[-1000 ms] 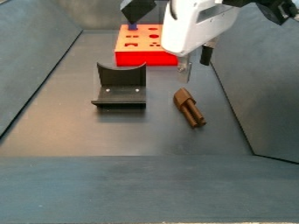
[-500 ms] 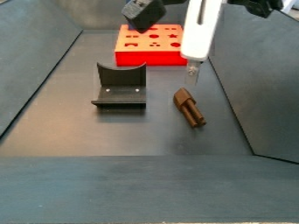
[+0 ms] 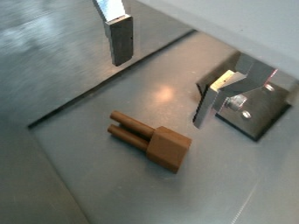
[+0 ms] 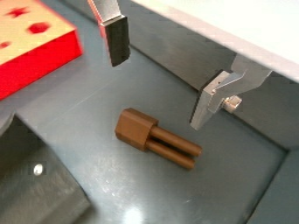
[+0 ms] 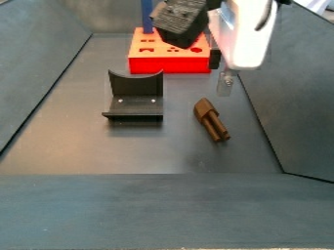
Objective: Pick up the 3 prong object. Move up. Rotate the 3 prong object. Place the 3 prong object on the fixture. Regrasp the 3 prong object. Move to above the board. Insert the 3 prong object.
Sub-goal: Rotate the 3 prong object.
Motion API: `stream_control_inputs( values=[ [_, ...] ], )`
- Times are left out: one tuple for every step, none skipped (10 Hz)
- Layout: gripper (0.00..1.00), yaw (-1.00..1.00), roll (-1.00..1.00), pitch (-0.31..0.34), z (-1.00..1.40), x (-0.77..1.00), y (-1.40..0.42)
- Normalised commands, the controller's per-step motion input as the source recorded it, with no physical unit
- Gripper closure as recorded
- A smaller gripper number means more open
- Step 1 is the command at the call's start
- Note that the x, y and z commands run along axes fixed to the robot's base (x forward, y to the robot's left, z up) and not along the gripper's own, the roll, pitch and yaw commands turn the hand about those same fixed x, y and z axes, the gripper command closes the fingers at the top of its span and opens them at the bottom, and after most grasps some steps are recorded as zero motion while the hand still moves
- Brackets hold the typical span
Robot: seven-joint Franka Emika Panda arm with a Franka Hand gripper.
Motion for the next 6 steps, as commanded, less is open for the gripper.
stream_control_inputs(
  values=[
    [0.00,1.00,0.00,-0.006,-0.03,0.04,0.01],
    [0.00,1.00,0.00,-0.006,-0.03,0.04,0.01],
    [0.00,1.00,0.00,-0.007,-0.03,0.04,0.01],
    [0.00,1.00,0.00,-0.007,-0.03,0.04,0.01],
    [0.00,1.00,0.00,-0.007,-0.03,0.04,0.01],
    [0.00,1.00,0.00,-0.008,-0.03,0.04,0.01]
  ],
)
